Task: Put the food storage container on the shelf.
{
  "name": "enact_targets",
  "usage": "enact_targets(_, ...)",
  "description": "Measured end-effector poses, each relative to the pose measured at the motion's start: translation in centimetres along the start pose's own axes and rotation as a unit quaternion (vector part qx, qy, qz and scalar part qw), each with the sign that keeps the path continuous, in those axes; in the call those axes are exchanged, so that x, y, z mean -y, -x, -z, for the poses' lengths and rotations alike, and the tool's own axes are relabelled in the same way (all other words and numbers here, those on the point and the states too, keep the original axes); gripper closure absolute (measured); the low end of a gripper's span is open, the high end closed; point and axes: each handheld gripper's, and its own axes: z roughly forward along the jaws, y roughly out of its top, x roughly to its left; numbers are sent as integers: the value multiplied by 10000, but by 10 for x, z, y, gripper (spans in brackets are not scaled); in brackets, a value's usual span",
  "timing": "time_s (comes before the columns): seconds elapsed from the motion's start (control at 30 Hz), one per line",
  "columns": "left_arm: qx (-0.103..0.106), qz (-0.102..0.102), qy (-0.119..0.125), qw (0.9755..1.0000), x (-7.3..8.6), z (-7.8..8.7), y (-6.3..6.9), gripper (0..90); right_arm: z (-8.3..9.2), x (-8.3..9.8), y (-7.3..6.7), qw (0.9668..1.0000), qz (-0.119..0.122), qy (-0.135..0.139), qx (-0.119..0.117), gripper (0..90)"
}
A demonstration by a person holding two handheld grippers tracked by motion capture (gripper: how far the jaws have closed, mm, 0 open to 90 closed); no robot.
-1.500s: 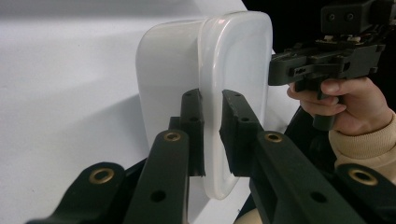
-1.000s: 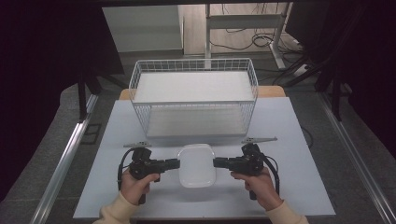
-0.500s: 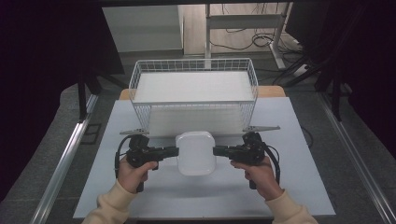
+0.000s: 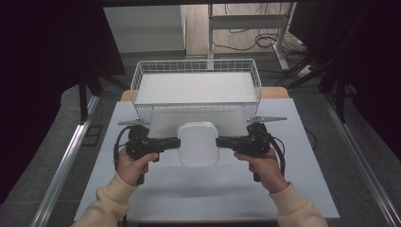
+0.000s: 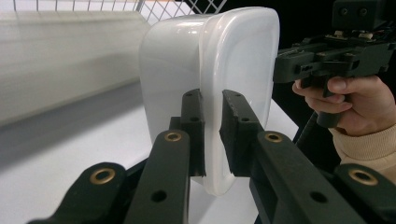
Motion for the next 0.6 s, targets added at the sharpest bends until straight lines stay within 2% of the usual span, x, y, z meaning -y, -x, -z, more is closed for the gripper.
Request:
enact_targets(0.37,-53,-181,75,9998,-25,8,6,797,5,-29,-9,9997,221,99,78,805)
enact_targets(0.6,-109,-226,141,9996,-39,12,6,797,4,-43,-10,9993,321,133,119,804)
